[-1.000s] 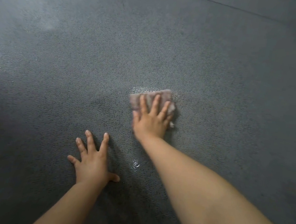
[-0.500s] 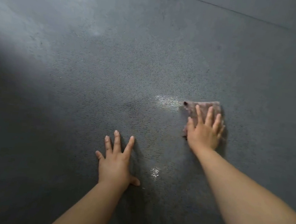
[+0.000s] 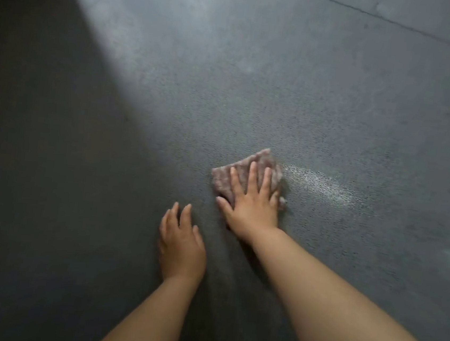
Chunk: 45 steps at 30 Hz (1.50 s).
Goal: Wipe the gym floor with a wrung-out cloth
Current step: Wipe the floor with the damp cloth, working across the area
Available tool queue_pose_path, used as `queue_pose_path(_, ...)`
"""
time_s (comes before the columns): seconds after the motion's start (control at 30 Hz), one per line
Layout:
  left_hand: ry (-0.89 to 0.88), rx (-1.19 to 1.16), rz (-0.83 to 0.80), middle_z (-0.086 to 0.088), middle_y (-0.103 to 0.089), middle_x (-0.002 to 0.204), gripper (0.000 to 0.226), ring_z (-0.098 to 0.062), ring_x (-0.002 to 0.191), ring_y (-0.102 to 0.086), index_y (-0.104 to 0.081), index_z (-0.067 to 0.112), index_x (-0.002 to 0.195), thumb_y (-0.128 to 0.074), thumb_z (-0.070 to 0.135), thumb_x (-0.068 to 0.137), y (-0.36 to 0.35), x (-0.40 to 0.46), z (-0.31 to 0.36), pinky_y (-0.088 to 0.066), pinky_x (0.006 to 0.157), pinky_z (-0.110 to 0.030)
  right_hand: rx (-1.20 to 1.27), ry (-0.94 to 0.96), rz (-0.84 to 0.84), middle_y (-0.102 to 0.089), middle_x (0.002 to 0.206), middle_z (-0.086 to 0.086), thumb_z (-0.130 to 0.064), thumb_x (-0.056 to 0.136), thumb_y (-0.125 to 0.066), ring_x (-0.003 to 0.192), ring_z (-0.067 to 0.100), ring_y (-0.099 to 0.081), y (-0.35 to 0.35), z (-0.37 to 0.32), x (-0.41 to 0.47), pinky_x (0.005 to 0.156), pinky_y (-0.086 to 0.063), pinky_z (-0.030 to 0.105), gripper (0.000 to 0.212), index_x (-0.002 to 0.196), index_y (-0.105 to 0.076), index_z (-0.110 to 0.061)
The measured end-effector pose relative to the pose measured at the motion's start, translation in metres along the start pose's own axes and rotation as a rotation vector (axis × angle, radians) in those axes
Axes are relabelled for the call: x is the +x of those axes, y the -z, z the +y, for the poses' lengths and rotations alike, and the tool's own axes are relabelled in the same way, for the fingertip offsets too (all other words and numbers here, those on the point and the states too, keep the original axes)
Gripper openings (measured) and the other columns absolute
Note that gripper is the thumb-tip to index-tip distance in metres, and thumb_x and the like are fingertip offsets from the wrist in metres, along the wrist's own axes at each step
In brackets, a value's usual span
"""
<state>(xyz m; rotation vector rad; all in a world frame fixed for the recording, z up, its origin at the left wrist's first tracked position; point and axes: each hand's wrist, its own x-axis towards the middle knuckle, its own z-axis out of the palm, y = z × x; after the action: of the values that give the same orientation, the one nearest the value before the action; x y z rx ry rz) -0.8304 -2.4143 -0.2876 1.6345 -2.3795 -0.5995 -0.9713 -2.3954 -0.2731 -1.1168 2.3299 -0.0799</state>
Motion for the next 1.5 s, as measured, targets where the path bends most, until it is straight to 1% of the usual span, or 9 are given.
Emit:
queue_pose_path(0.1,0.154,-0.105,0.124,-0.028,-0.047,0.133,0.042,-0.048,0.121,-0.044,-0.054,-0.004,0.125,-0.058,0.0,0.084,0.002,0.017,0.013,-0.036,0.103,-0.051,0.119,0.199,0.03,0.005,0.16,0.004,-0.053,0.096,-0.032,0.146,0.026,0.007,0.009,0.001,-0.001,0.115,-0.004,0.05,0.06,0.15,-0.019,-0.03)
queue_pose_path(0.23,-0.181,0.039,-0.028,-0.024,-0.041,0.142,0.049,-0.045,0.128,-0.041,-0.05,0.013,0.132,-0.039,0.033,0.088,-0.015,0.031,0.062,-0.035,0.102,-0.056,0.192,0.043,0.454,-0.042,0.142,0.023,-0.037,0.089,-0.031,0.128,0.045,-0.04,0.005,0.041,-0.012,0.106,-0.031,0.056,0.055,0.127,-0.056,-0.007)
queue_pose_path(0.37,-0.215,0.38,-0.42,-0.017,0.016,0.156,0.071,-0.041,0.142,0.013,0.003,0.027,0.151,-0.024,0.059,0.095,-0.041,0.034,0.102,0.009,0.112,-0.054,0.151,-0.206,0.532,-0.044,0.138,0.027,-0.024,0.085,-0.041,0.125,0.047,-0.041,-0.003,0.07,-0.023,0.105,-0.03,0.059,0.045,0.12,-0.058,-0.002)
queue_pose_path(0.73,-0.867,0.563,-0.515,-0.002,0.015,0.158,0.053,-0.038,0.142,0.018,0.001,0.047,0.147,-0.016,0.055,0.098,-0.059,0.076,0.137,0.011,0.111,-0.057,0.188,-0.506,0.651,-0.047,0.134,0.027,-0.031,0.086,-0.032,0.115,0.047,-0.046,-0.002,0.085,-0.012,0.101,-0.03,0.058,0.051,0.121,-0.057,-0.003)
queue_pose_path(0.93,-0.603,0.498,-0.494,0.002,0.014,0.158,0.057,-0.033,0.143,0.019,0.0,0.047,0.147,-0.016,0.062,0.094,-0.041,0.124,0.121,0.011,0.111,-0.058,-0.013,-0.416,0.337,-0.014,0.156,0.019,-0.041,0.097,-0.038,0.138,0.044,-0.016,-0.007,0.076,-0.011,0.11,-0.002,0.062,0.059,0.149,-0.026,-0.015)
queue_pose_path(1.03,-0.327,0.467,-0.463,0.003,0.018,0.157,0.056,-0.033,0.142,0.022,0.003,0.048,0.146,-0.015,0.062,0.095,-0.018,0.163,0.081,0.012,0.109,-0.059,-0.121,-0.419,0.205,0.006,0.158,0.014,-0.056,0.095,-0.023,0.142,0.041,0.001,-0.006,0.077,-0.015,0.11,0.002,0.062,0.071,0.152,0.0,-0.02)
queue_pose_path(1.27,0.423,0.329,-0.27,0.006,0.017,0.157,0.054,-0.035,0.143,0.018,0.001,0.049,0.146,-0.013,0.062,0.095,0.041,0.193,-0.035,0.007,0.107,-0.068,-0.114,-0.425,0.172,0.01,0.158,0.013,-0.06,0.094,-0.018,0.143,0.041,0.006,-0.005,0.076,-0.016,0.111,0.002,0.061,0.073,0.151,0.005,-0.021)
queue_pose_path(1.4,0.447,0.309,-0.249,0.005,0.016,0.158,0.054,-0.037,0.142,0.018,0.001,0.047,0.147,-0.01,0.061,0.095,0.034,0.193,-0.023,0.009,0.106,-0.068,-0.116,-0.419,0.163,0.011,0.158,0.013,-0.06,0.094,-0.016,0.142,0.041,0.007,-0.007,0.076,-0.016,0.111,0.002,0.061,0.073,0.151,0.008,-0.021)
queue_pose_path(1.5,0.244,0.37,-0.318,0.004,0.019,0.157,0.056,-0.037,0.142,0.02,0.006,0.044,0.147,-0.009,0.06,0.096,0.015,0.193,0.019,0.009,0.107,-0.067,-0.108,-0.421,0.171,0.011,0.158,0.013,-0.059,0.094,-0.017,0.142,0.042,0.006,-0.007,0.075,-0.016,0.11,0.003,0.062,0.073,0.151,0.006,-0.021)
